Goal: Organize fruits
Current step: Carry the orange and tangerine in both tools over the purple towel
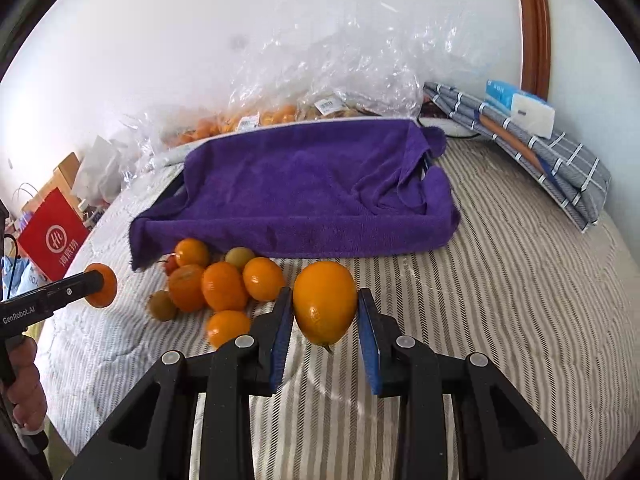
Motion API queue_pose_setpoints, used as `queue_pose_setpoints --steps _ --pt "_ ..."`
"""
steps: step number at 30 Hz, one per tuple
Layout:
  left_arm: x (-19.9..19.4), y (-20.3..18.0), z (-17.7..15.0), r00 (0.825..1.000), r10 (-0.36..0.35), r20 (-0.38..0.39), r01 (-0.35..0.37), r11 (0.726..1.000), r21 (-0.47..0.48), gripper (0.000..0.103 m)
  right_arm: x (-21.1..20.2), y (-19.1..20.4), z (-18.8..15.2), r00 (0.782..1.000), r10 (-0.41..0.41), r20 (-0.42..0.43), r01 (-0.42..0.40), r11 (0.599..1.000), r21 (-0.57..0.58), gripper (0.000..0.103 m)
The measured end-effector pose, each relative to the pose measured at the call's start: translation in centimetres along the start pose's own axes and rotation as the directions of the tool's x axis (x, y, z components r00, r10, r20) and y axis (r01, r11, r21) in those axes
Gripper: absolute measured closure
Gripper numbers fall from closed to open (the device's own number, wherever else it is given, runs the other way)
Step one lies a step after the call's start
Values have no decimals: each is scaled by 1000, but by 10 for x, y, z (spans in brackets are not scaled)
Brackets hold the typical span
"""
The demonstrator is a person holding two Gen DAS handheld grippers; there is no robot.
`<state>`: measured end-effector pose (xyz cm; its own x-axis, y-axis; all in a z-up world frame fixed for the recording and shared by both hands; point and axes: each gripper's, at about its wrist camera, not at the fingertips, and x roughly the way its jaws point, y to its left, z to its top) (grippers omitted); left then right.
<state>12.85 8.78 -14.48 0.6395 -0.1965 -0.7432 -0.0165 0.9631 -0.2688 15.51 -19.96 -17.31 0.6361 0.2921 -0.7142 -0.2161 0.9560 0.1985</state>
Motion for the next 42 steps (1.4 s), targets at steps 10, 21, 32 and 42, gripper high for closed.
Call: queue_pose_setpoints --steps 10,21,32,42 --pt "-22 -8 6 1000 -19 25 19 999 -26 63 -32 15 9 1000 -10 19 11 1000 -23 72" --pt "-37 -10 37 998 -33 59 34 999 -16 63 -47 25 37 999 -15 45 16 999 -28 72" --pt "-28 -18 85 995 -44 85 44 999 6 63 -44 25 79 997 -26 77 28 999 -22 72" --pt "5 -20 131 994 -59 91 57 998 18 63 -17 20 114 995 -45 88 47 999 -22 72"
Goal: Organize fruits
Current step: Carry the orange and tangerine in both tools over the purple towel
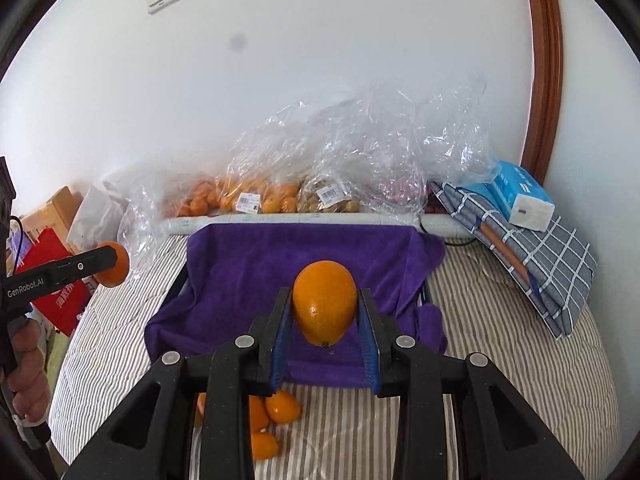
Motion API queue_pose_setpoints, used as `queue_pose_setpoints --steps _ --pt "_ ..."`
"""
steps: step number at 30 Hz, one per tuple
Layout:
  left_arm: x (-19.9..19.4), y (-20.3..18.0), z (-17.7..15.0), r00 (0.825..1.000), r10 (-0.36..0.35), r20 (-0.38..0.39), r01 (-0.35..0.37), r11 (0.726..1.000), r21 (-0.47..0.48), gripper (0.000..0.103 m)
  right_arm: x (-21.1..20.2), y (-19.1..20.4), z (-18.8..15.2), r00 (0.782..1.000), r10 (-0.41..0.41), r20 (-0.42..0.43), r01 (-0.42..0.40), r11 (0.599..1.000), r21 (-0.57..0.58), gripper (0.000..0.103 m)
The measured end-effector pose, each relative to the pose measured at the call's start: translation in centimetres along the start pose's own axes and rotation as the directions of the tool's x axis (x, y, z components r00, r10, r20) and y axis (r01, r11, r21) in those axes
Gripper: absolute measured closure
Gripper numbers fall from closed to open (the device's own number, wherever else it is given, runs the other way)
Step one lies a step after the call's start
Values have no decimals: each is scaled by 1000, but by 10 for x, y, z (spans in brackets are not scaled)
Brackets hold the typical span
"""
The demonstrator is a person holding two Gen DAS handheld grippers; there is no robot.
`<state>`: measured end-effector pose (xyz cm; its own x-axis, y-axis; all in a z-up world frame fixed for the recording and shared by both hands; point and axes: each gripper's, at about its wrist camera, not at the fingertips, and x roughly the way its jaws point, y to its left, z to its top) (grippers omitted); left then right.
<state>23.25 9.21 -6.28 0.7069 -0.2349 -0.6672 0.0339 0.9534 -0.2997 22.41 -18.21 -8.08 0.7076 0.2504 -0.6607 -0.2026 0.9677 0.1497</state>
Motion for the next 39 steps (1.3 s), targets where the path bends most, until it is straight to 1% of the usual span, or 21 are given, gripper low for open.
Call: queue_pose_setpoints --steps 8,17,28,39 --pt "43 9 20 999 5 -36 -5 1000 -6 63 40 -9 19 1000 -8 -8 8 1000 12 72" --pt "92 17 26 996 32 -79 -32 999 11 63 96 -23 26 999 -16 -49 17 1000 20 72" --pt "137 19 23 989 23 -145 -22 1000 5 63 147 -26 21 993 -15 -114 16 1000 1 72" --pt "160 19 14 982 23 -188 -21 1000 13 63 177 -30 10 986 -12 -166 16 1000 18 72"
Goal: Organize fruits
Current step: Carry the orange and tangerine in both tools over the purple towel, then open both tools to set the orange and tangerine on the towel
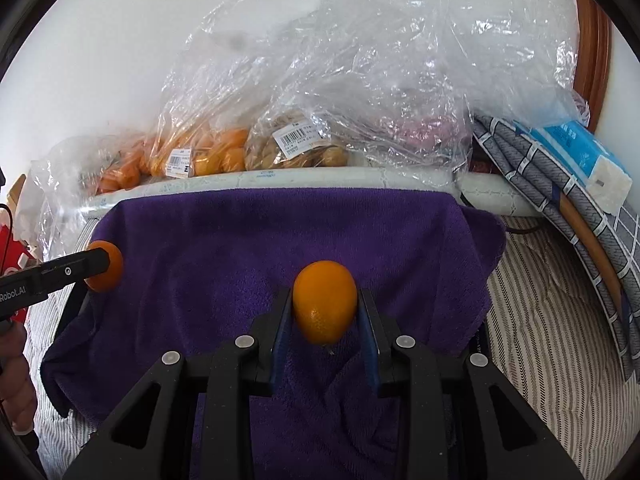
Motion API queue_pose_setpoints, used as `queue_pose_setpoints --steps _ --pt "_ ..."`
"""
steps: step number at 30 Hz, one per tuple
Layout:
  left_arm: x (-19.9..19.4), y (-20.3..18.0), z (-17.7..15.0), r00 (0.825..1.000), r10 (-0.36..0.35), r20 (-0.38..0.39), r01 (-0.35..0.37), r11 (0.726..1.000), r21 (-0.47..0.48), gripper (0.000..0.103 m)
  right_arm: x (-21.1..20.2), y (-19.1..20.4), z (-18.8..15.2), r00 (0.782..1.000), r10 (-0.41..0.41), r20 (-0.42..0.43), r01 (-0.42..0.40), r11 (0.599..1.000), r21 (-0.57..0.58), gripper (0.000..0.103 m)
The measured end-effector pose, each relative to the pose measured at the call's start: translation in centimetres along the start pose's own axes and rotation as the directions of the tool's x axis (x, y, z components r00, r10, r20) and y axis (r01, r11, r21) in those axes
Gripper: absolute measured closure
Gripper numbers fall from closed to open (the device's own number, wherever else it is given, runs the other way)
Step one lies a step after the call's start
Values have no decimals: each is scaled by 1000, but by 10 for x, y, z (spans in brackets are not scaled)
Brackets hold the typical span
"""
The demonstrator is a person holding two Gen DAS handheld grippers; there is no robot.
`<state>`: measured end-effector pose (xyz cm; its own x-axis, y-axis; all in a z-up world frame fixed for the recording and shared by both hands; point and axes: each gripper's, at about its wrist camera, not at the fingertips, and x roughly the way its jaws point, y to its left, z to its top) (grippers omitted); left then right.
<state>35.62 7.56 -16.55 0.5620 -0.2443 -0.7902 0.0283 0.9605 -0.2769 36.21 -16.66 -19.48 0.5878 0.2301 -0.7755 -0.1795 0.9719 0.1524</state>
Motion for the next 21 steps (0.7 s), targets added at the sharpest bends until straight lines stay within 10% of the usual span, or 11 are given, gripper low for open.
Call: queue_pose_setpoints --steps 15,21 --pt "15 4 -4 999 6 -50 -6 1000 -7 62 13 6 -3 1000 -18 -25 17 1000 -17 70" --pt "9 2 -6 999 6 -45 -7 1000 -6 56 1 3 -2 1000 -24 -2 24 1000 -10 49"
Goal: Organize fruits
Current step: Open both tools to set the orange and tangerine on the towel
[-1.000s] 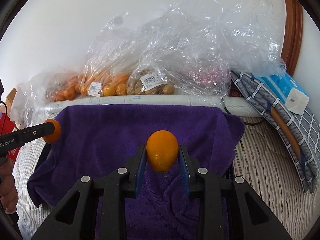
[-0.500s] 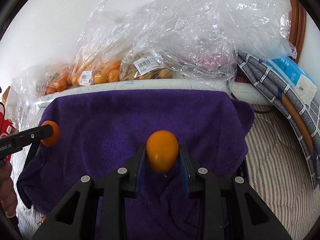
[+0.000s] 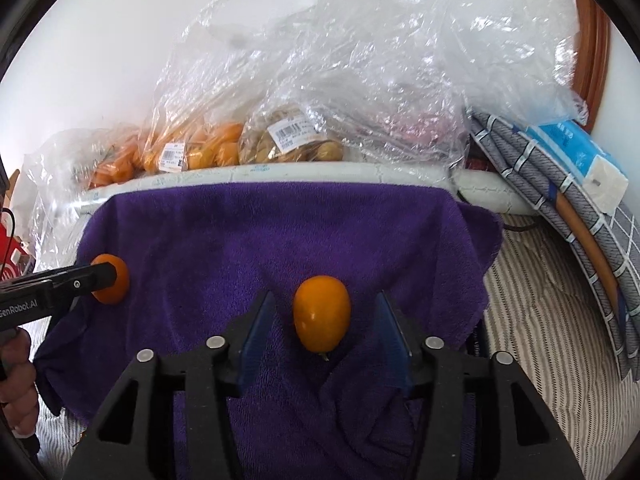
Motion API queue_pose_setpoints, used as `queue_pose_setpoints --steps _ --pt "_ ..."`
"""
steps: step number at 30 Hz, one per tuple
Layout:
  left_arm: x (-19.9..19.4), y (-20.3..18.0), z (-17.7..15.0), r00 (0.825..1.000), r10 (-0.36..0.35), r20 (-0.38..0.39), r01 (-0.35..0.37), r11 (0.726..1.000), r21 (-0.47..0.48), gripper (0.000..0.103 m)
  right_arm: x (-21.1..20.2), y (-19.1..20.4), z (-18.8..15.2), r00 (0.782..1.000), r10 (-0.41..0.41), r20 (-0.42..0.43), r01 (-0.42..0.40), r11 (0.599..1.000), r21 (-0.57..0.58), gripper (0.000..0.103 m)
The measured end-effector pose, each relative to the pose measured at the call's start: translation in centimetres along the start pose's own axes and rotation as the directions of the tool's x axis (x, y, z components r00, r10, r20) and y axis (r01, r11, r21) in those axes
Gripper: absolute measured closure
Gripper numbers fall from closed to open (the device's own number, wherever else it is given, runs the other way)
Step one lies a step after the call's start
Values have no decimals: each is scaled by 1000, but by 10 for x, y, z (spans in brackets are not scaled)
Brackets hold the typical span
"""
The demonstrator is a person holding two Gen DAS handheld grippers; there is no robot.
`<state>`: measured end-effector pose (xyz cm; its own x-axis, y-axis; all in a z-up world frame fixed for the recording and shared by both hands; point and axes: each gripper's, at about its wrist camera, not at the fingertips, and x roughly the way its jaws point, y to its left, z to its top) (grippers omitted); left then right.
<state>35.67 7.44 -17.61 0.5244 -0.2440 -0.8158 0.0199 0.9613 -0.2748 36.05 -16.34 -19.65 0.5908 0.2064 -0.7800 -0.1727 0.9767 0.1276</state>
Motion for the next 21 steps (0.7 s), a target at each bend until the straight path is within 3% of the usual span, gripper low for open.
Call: queue_pose_setpoints --steps 10,15,21 --pt "-62 -12 -16 996 26 89 -26 1000 -2 54 -57 6 -5 997 -56 62 57 998 -10 47" --pt "-104 -17 -37 983 59 173 -61 998 1 54 -96 13 -18 989 -108 100 111 993 -30 47" --pt "-143 -25 -65 977 74 199 -80 997 20 54 -139 11 -39 991 -79 103 79 997 8 47"
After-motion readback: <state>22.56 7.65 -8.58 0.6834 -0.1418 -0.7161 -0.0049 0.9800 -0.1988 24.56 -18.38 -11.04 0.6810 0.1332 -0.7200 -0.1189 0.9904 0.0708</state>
